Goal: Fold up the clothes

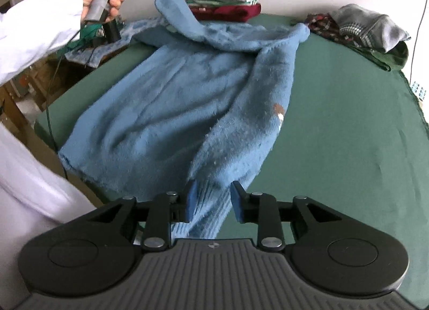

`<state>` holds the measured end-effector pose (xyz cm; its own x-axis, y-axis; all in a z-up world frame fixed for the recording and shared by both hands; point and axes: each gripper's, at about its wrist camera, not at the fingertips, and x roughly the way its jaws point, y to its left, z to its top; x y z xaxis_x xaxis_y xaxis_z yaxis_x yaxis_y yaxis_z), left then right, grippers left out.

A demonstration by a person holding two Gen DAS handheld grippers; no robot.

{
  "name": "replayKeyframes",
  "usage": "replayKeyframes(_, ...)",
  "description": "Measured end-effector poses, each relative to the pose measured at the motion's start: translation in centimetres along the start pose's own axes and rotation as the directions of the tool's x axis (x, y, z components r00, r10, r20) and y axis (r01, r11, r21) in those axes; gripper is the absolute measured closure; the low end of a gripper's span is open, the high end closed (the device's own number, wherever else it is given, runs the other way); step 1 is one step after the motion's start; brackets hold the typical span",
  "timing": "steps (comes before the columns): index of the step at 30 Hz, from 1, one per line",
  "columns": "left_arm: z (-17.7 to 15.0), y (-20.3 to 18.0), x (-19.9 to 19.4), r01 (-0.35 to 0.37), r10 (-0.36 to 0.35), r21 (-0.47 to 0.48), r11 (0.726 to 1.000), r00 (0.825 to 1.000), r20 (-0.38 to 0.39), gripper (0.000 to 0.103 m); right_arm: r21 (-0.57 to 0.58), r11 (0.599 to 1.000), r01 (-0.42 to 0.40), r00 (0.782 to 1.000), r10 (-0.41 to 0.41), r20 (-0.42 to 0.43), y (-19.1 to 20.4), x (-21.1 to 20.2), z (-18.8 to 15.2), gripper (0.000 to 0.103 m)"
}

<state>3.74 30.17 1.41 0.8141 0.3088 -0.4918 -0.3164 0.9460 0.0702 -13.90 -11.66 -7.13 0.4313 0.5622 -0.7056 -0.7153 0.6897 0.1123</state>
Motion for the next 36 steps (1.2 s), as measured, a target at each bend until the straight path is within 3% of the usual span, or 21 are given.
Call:
replayKeyframes(3, 0.1, 0.1, -0.1, -0.002, 0.002, 0.001, 1.000, 1.000, 0.008, 0.092, -0.018, 0.999, -0.041, 0.999, 0.041, 0.015, 0.4, -0.2, 0.3, 0.074)
replayKeyframes(6, 0.3, 0.3, -0.2, -0.007, 0.007, -0.004, 1.000, 1.000, 0.013, 0.092, -0.030, 1.000, -0.009, 0.998, 0.008, -0.056, 0.8, 1.8, 0.4, 0.074)
replayKeyframes(8, 0.7, 0.3, -0.4, -0.008, 0.008, -0.002, 1.000, 1.000, 0.025, 0.092, -0.037, 0.999, 0.014, 0.996, -0.017, -0.087, 1.1, 2.8, 0.5, 0.083)
replayKeyframes(11, 1.4, 0.5, -0.6, -0.009, 0.009, 0.002, 1.000, 0.999, 0.047, 0.092, -0.015, 1.000, -0.008, 0.999, 0.007, -0.041, 1.2, 2.3, 1.4, 0.090)
replayKeyframes(14, 2.1, 0.6, -0.9, -0.010, 0.009, 0.006, 1.000, 0.998, 0.068, 0.091, 0.013, 0.998, -0.066, 0.998, 0.066, -0.013, 1.0, 1.7, 2.6, 0.089)
replayKeyframes(20, 1.9, 0.8, -1.1, 0.000, 0.000, 0.000, 1.000, 0.997, 0.071, 0.090, -0.054, 0.993, -0.104, 0.983, 0.094, -0.157, 1.8, 3.7, 2.6, 0.075)
replayKeyframes(24, 1.1, 1.4, -1.2, 0.002, 0.000, -0.025, 1.000, 0.998, 0.066, 0.090, 0.048, 0.993, -0.111, 0.993, 0.113, -0.044, 0.0, 2.3, 4.1, 0.077)
replayKeyframes(26, 0.9, 1.6, -1.1, 0.005, -0.002, -0.037, 0.999, 0.998, 0.061, 0.090, 0.092, 0.992, -0.090, 0.996, 0.091, -0.007, -0.7, 2.5, 4.8, 0.084)
replayKeyframes(28, 0.9, 1.8, -0.9, 0.011, -0.009, -0.046, 0.999, 0.999, 0.053, 0.090, 0.105, 0.993, -0.059, 0.996, 0.065, -0.060, -0.9, 4.4, 5.1, 0.089)
replayKeyframes(31, 0.7, 1.9, -0.6, 0.024, -0.022, -0.048, 0.999, 0.999, 0.042, 0.090, 0.123, 0.987, -0.101, 0.975, 0.123, -0.184, -0.9, 7.2, 4.8, 0.089)
replayKeyframes(34, 0.2, 2.1, -0.3, 0.028, -0.026, -0.047, 0.999, 0.999, 0.038, 0.090, 0.094, 0.985, -0.147, 0.960, 0.165, -0.227, -0.5, 6.8, 4.6, 0.088)
replayKeyframes(36, -0.2, 2.3, -0.1, 0.026, -0.024, -0.056, 0.998, 0.999, 0.032, 0.090, 0.099, 0.982, -0.162, 0.961, 0.179, -0.209, -1.3, 6.4, 5.7, 0.088)
